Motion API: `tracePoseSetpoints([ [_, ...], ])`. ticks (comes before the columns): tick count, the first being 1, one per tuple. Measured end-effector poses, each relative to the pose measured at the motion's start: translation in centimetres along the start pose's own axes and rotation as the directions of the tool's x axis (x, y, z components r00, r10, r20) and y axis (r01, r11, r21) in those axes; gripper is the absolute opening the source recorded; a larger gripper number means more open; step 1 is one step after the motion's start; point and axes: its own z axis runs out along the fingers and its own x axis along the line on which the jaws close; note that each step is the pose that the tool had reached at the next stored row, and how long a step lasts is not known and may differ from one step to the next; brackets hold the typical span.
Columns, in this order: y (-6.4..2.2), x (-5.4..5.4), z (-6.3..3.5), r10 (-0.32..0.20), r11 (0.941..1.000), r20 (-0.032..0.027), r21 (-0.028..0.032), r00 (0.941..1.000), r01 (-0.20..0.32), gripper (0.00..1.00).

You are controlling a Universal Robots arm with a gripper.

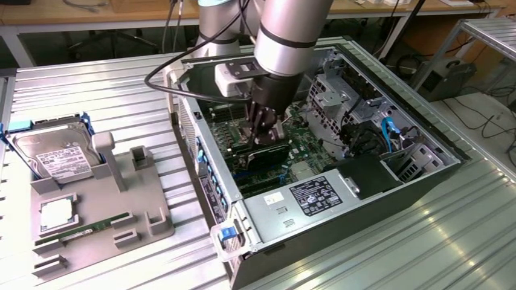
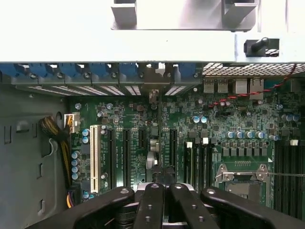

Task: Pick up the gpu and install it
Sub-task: 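Insert the gpu into the slot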

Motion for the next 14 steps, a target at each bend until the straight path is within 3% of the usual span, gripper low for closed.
tracePoseSetpoints([
  [7, -0.01, 0.0, 1.1, 0.0, 1.0, 0.0, 0.0076, 1.0, 0.0, 0.11],
  [14, 0.02, -0.1, 1.33, 0.0, 1.0, -0.0002, 0.009, 1.0, 0.0, 0.11],
])
